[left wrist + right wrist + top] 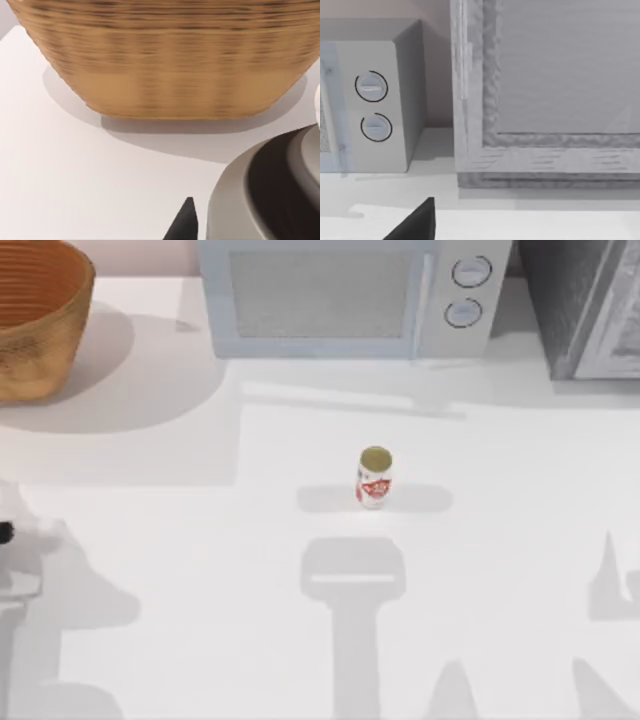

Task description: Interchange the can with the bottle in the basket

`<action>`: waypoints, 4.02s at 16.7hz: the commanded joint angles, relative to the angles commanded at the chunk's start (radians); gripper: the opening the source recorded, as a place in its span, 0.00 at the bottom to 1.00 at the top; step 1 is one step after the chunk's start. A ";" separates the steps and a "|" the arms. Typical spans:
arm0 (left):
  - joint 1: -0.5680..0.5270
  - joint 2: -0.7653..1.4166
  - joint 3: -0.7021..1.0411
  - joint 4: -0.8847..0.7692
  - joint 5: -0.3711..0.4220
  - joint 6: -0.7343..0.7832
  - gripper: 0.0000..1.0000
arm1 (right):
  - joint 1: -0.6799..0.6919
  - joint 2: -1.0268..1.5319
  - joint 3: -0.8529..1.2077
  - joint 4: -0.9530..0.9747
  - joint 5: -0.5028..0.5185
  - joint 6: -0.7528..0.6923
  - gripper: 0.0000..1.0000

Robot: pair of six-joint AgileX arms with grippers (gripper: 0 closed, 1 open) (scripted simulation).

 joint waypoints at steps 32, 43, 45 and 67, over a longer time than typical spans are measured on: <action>-0.124 -0.211 1.162 -1.355 -0.133 -0.021 0.00 | 0.000 0.000 0.000 0.000 0.000 0.000 1.00; -0.146 -0.117 1.214 -1.315 -0.143 -0.027 0.00 | 0.000 0.000 0.000 0.000 0.000 0.000 1.00; -0.153 -0.065 1.229 -1.286 -0.147 -0.027 0.00 | 0.000 0.000 0.000 0.000 0.000 0.000 1.00; -0.163 -0.016 1.246 -1.245 -0.156 -0.030 1.00 | 0.000 0.000 0.000 0.000 0.000 0.000 1.00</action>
